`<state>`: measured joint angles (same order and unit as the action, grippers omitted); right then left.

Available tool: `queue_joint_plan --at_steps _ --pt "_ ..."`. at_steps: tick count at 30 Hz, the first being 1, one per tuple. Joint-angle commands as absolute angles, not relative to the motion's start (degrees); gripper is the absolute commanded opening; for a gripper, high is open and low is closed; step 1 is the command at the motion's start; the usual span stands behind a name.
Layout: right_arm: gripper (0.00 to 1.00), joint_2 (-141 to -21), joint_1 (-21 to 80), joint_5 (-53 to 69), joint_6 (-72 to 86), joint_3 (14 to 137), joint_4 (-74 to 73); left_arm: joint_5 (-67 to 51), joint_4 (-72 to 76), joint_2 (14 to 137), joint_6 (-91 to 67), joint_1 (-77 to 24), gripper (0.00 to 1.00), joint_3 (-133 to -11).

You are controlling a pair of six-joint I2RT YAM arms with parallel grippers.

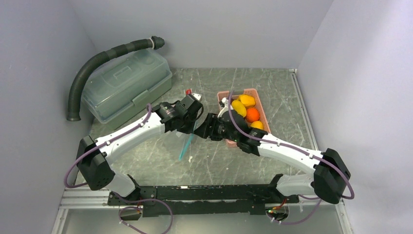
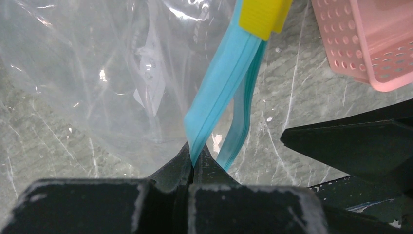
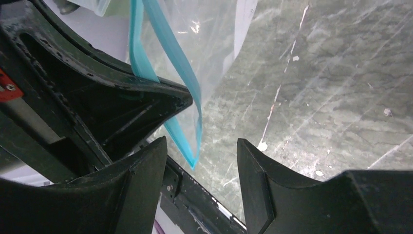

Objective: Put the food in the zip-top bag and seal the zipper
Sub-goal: Open the zipper of the food storage bag.

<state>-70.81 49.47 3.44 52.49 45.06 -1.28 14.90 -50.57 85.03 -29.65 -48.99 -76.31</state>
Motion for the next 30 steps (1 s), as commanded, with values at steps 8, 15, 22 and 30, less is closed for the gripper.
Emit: queue_joint_plan --at_steps 8,15,22,30 --pt "0.57 -74.8 51.7 -8.0 53.8 49.8 4.0 12.1 -48.9 84.3 -30.3 -49.3 0.00 -78.5" --pt "0.57 -79.3 52.4 -10.6 54.0 52.4 4.8 11.0 -48.8 83.3 -30.4 -49.2 0.00 -78.1" --pt "0.57 -83.7 53.6 -11.8 55.3 54.2 6.5 10.2 -48.6 82.4 -30.9 -49.2 0.00 -78.0" --pt "0.57 -83.8 54.7 -14.7 57.5 52.2 5.8 13.7 -49.2 79.9 -31.6 -49.3 0.00 -77.3"
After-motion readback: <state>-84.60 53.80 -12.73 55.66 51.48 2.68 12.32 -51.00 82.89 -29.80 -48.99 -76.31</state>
